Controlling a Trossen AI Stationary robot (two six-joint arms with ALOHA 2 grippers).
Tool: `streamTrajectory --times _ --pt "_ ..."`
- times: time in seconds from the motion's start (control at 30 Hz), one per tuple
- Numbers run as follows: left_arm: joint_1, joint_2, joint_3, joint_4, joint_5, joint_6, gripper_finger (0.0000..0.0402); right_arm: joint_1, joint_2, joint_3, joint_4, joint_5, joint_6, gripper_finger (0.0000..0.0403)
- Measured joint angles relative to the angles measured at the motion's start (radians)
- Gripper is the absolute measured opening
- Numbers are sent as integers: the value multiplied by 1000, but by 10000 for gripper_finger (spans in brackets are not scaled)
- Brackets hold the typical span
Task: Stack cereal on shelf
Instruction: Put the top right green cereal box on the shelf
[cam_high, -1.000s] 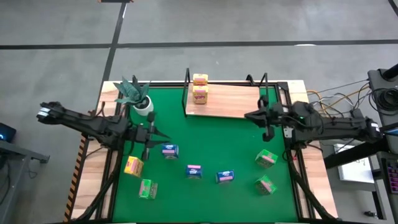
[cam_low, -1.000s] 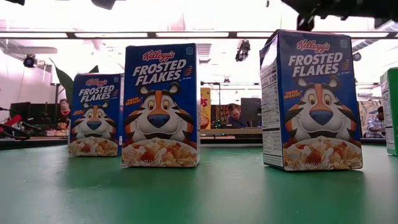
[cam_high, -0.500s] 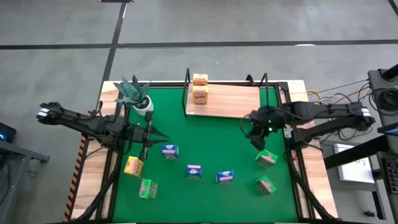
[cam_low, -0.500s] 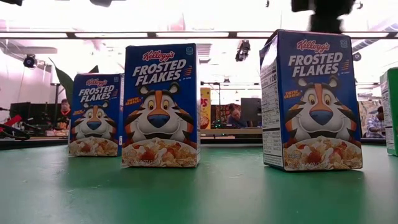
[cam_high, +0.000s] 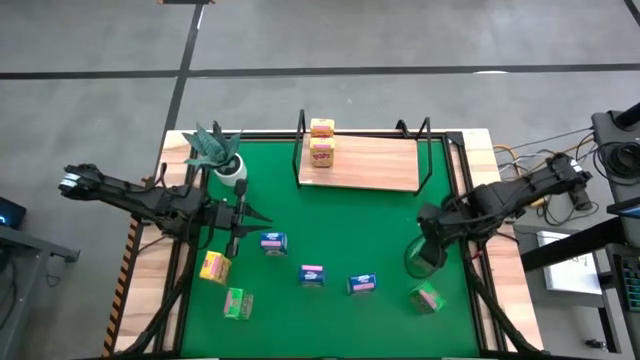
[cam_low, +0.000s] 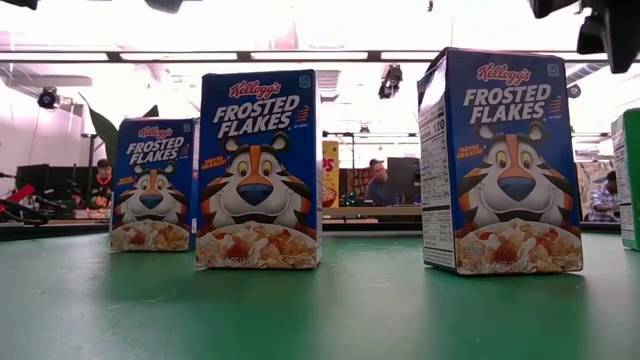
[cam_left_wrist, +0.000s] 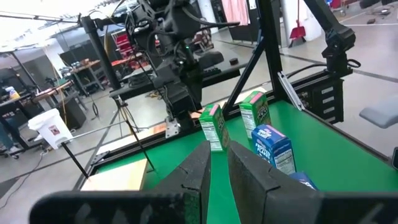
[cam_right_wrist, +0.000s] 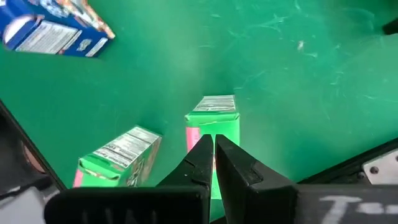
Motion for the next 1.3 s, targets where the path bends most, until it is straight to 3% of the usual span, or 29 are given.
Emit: streamTrajectory --times 0.2,0.53,0.7,0.87,1.3 --pt "0 11 0 0 0 -7 38 55 3 -46 29 10 5 43" --pt "0 25 0 1 0 -18 38 143 6 -113 54 79 71 192" --pt "0 27 0 2 0 -27 38 175 8 -134 56 81 108 243" --pt "0 27 13 15 3 -32 38 176 8 -159 59 81 138 257" --pt "0 27 16 11 3 -31 38 176 84 -179 63 90 72 244"
